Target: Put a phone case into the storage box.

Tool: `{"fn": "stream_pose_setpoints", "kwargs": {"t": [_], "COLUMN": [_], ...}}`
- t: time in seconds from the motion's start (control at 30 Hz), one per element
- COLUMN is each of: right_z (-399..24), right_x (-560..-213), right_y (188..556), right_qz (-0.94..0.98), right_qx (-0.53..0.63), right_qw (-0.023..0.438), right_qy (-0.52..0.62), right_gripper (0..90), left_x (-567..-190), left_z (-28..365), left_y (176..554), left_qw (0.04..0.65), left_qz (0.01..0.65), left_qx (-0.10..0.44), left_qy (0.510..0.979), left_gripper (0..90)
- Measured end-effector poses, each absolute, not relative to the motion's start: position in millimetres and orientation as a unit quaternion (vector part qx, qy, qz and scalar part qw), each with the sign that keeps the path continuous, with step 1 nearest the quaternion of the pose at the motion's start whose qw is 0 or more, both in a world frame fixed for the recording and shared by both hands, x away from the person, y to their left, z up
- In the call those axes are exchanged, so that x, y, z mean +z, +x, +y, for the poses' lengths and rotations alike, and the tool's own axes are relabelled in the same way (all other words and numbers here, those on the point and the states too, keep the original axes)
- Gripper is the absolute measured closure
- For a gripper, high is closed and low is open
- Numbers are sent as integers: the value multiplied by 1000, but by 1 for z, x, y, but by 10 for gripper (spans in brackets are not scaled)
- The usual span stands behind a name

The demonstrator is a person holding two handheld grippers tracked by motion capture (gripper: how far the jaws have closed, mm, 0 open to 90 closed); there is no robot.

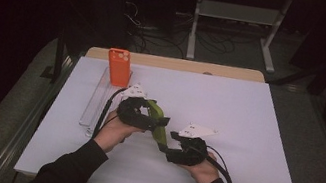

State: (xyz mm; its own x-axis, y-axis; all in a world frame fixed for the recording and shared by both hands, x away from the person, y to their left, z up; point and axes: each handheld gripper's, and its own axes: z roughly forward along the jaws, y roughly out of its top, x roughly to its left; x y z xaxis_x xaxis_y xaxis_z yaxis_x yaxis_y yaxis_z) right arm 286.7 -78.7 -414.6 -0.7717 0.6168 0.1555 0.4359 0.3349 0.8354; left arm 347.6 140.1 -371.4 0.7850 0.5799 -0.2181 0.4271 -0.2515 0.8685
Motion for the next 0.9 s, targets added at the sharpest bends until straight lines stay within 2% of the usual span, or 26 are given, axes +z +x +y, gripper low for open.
{"fn": "stream_pose_setpoints", "kwargs": {"t": [0.23, 0.57, 0.7, 0.9], "right_z": [-103, -131, -144, -164], "right_x": [-412, -422, -425, -431], "right_y": [289, 290, 289, 286], "right_qz": [813, 819, 815, 813], "right_qx": [462, 427, 424, 428], "right_qw": [102, 147, 152, 149], "right_qy": [340, 353, 363, 366], "right_gripper": [265, 110, 4, 0], "left_x": [-365, -344, -333, -318], "left_z": [142, 149, 155, 167], "left_y": [352, 361, 368, 376], "left_qw": [518, 515, 519, 524], "left_qz": [322, 323, 325, 329], "left_qx": [80, 100, 110, 127], "left_qy": [788, 788, 783, 776], "left_gripper": [138, 139, 139, 139]}}
